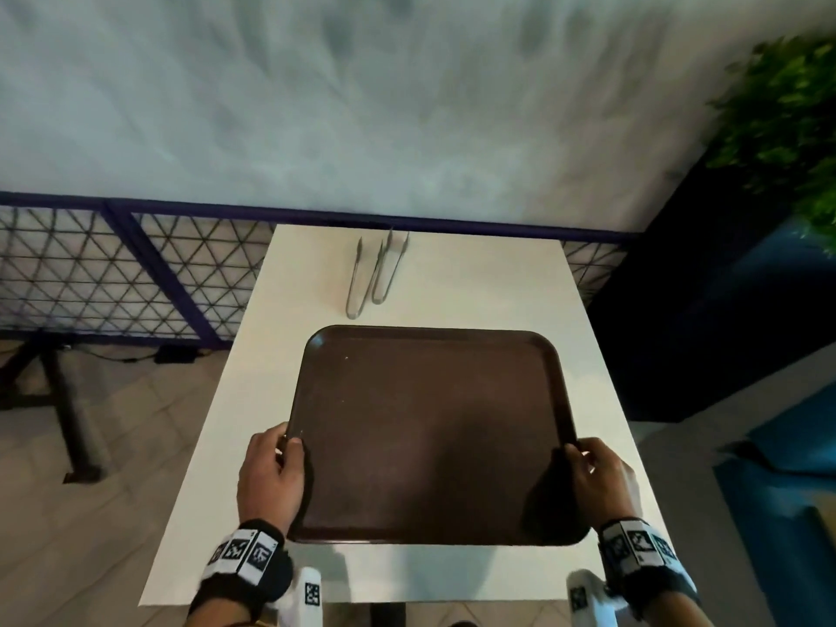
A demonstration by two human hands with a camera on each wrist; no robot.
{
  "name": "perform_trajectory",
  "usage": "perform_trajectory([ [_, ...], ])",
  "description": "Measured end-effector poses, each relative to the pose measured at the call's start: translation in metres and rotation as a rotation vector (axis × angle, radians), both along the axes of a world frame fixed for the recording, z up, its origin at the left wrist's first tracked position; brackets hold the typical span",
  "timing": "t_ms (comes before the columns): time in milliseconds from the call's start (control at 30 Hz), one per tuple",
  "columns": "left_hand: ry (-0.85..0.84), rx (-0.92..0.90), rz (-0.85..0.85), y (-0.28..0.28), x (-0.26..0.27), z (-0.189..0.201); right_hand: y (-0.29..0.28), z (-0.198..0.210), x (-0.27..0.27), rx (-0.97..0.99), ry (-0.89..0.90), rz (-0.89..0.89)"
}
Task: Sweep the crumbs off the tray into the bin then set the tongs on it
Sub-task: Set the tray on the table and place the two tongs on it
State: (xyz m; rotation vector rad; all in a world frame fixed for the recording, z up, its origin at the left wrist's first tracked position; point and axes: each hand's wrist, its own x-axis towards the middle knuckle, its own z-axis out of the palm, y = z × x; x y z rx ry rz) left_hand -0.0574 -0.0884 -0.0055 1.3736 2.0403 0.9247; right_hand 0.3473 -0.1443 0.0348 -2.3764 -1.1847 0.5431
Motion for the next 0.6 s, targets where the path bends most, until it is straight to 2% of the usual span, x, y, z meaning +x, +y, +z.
perform_trajectory([
  [333,0.072,-0.214,-0.016,0.06,0.007,-0.018,0.074,-0.027,0.017,-0.212,0.113,0.019],
  [600,0.231,-0.408,-0.012,0.097,0.02,-0.038,0.131,-0.051,0.037,-0.384,0.061,0.119],
])
